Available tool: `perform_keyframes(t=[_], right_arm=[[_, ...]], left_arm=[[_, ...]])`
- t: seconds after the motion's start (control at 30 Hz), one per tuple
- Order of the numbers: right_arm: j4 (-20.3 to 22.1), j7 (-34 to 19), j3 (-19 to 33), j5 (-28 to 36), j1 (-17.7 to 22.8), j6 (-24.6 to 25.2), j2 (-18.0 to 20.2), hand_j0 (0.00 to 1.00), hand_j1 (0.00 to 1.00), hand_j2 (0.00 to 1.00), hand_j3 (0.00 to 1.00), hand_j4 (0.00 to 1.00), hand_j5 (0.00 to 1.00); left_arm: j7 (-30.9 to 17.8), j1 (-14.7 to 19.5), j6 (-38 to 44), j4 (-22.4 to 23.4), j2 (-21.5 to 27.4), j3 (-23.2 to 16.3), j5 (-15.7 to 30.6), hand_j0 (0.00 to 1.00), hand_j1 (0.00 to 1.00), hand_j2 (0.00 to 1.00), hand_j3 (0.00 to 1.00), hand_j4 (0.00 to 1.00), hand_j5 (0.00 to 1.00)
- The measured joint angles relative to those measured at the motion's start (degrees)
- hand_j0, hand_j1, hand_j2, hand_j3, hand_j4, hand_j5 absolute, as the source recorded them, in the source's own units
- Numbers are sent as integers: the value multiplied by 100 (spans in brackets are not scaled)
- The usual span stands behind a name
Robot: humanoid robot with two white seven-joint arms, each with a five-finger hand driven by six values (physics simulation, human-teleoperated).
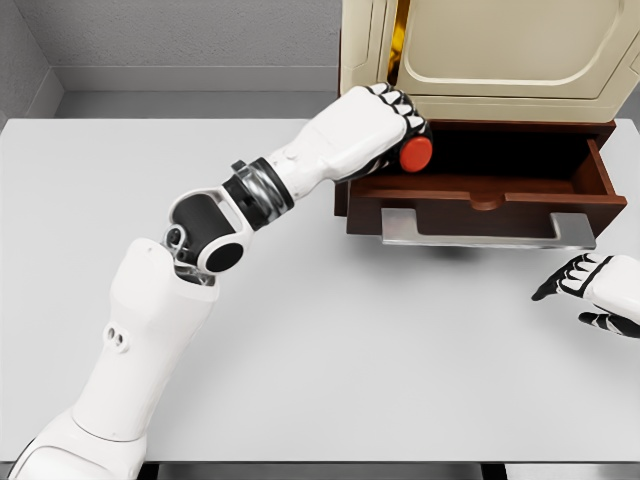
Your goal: Put the switch into the drawer with left arm, and close the drawer with right arm
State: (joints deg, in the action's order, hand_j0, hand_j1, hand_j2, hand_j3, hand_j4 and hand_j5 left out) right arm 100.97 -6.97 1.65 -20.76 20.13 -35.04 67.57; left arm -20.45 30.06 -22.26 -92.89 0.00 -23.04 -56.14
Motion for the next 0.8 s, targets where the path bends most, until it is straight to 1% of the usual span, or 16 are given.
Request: perform_keyframes(t=[0.33, 0.63, 0.8], right_arm=[[20, 0, 1, 8, 0, 0, 1, 72, 72, 72, 72, 72, 72], [17, 0, 1, -3, 0, 0, 1, 72, 72, 72, 72, 72, 72], [17, 0, 1, -3, 0, 0, 1, 72, 72, 72, 72, 72, 72]], left_arm=[[-4, 26, 11, -22, 0, -77, -2, 74, 74, 74, 74, 74, 74], [-7, 35, 137, -55, 0, -234, 10, 75, 75, 75, 75, 75, 75], [-7, -26, 151, -86, 0, -227, 17, 76, 76, 76, 76, 76, 76]])
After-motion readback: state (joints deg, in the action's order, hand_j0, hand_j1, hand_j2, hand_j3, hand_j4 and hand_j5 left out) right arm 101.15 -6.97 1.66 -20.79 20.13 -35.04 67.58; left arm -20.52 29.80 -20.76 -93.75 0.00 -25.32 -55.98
